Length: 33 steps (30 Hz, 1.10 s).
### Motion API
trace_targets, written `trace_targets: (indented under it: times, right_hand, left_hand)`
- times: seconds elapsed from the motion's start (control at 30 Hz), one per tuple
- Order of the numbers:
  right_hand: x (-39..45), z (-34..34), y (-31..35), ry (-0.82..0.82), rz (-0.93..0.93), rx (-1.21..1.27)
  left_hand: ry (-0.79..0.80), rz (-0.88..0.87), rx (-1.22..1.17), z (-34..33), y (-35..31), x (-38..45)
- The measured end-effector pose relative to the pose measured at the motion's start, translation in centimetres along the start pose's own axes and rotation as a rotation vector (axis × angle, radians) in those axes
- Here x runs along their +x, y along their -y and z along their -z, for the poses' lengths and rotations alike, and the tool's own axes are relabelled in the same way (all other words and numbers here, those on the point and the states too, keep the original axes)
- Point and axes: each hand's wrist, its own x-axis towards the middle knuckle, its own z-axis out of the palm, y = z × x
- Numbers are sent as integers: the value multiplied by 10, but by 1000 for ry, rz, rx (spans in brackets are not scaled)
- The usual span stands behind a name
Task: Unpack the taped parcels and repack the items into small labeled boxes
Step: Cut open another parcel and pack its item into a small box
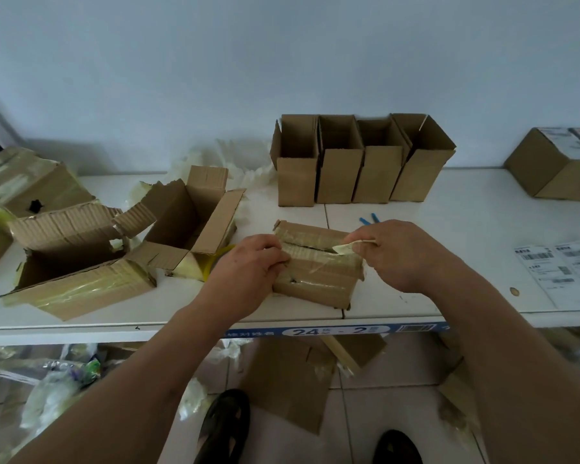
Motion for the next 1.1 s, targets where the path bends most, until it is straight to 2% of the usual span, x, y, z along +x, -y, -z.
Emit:
trace_targets:
  times: [0.5, 0.67, 0.97, 1.1]
  right_hand:
    - [-28, 18, -32, -33, -66, 122]
    - [-40, 31, -54, -48, -137, 70]
    - [-22, -17, -82, -147, -506, 727]
    - [-10, -46, -102, -244, -714, 876]
  left_hand:
    - [60, 20, 29, 1, -5, 2]
    - [66, 62, 48, 4, -1, 3]
    - [190, 45, 233, 9, -29, 20]
    - [266, 24, 210, 5, -37, 26]
